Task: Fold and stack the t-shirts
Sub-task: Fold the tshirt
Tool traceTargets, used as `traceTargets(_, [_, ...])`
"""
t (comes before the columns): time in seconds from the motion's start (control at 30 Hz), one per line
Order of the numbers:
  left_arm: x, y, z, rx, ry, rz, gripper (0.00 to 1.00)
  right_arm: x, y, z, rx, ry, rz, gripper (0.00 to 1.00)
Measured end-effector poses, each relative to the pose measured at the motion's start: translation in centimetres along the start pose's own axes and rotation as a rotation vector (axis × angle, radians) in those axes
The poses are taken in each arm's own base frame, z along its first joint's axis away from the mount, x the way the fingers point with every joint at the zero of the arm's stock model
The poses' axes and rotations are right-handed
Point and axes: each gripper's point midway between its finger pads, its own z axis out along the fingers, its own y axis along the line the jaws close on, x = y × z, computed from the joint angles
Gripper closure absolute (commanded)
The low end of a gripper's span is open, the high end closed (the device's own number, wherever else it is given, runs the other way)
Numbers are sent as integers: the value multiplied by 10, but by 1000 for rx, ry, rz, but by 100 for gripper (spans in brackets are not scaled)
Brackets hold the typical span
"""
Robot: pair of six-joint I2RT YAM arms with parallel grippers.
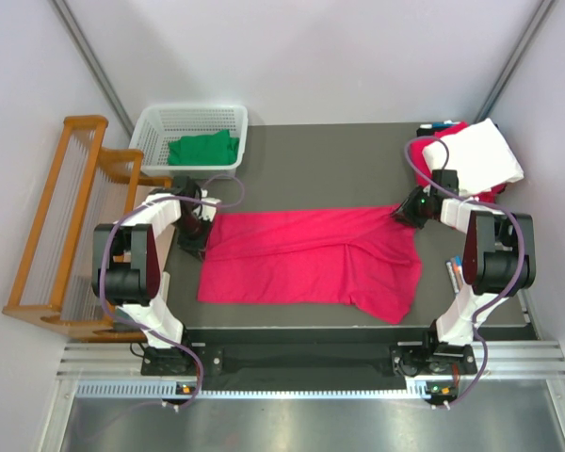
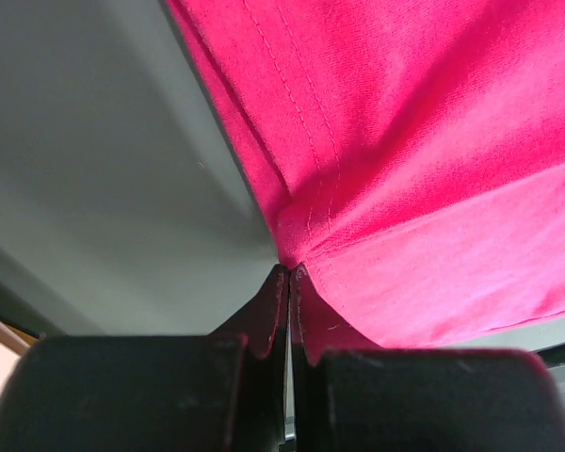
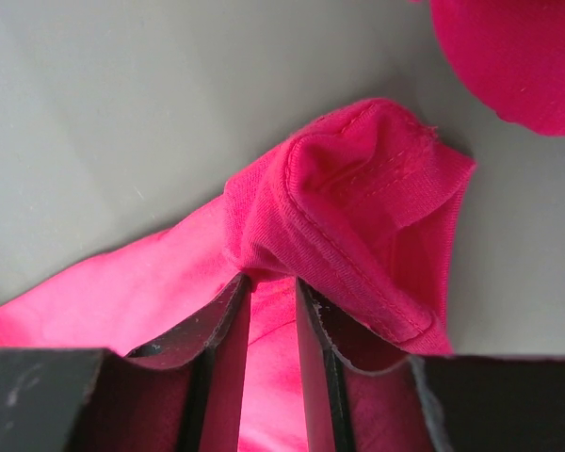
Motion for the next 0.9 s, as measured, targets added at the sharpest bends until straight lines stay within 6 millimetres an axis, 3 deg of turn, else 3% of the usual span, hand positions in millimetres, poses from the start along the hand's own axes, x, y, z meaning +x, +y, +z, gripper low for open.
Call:
traceTargets(0.33, [4,5,1,9,2,-7,100,1,0,0,1,5,2,73])
traceTargets(0.43, [5,4,1,12,5,-7,74,1,0,0,2,6,2,73])
traceTargets(0.47, [5,5,1,11,6,-1,53,1,0,0,2,6,2,73])
traceTargets(0.6, [8,9,1,-3,16,-2,22,1,-1,-1,2,6,3,73])
traceTargets(0.77, [8,10,-2,-12,21,-13,13,1,-1,0,1,8,3,73])
traceTargets(0.9, [-11,13,-18,-24,-18,-17,12,1,-1,0,0,9,4,73])
